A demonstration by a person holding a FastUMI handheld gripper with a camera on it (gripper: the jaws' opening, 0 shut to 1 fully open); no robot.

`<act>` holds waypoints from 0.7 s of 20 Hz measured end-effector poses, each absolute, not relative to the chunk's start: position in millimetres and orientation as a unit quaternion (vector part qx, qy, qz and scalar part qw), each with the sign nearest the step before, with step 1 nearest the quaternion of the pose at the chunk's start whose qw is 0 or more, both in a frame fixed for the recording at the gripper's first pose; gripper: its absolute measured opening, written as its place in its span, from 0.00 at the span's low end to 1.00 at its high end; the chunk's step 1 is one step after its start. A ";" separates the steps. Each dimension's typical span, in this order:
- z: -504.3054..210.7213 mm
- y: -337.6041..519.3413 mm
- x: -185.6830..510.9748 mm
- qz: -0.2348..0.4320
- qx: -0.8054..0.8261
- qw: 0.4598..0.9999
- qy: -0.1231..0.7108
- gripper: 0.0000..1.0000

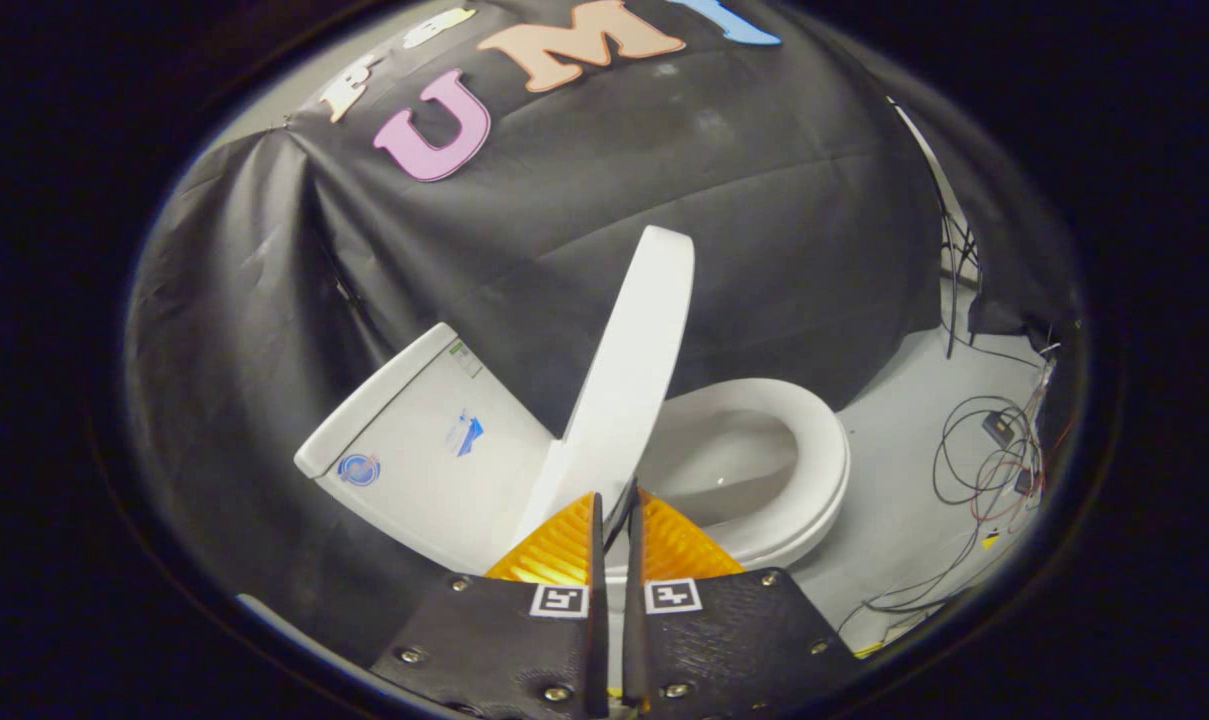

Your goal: Open the toilet lid.

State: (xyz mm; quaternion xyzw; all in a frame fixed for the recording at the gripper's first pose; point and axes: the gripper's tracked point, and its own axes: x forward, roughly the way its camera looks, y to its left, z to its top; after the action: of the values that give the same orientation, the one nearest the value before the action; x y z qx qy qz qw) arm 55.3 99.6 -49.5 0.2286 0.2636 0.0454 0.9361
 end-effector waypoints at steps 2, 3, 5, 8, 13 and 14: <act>-39.8 111.0 57.1 0.051 0.237 0.935 0.258 0.06; -36.2 112.9 58.0 0.056 0.226 0.939 0.255 0.06; -32.4 115.7 56.9 0.059 0.197 0.946 0.251 0.07; -24.0 126.9 59.0 0.054 0.188 0.951 0.240 0.08; -16.8 146.6 65.6 0.068 0.199 0.949 0.234 0.09; -12.9 152.1 66.1 0.074 0.207 0.948 0.230 0.08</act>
State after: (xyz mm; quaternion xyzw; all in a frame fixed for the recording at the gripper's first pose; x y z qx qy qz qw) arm 66.1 152.1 -12.9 0.2074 0.2304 0.0738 0.9479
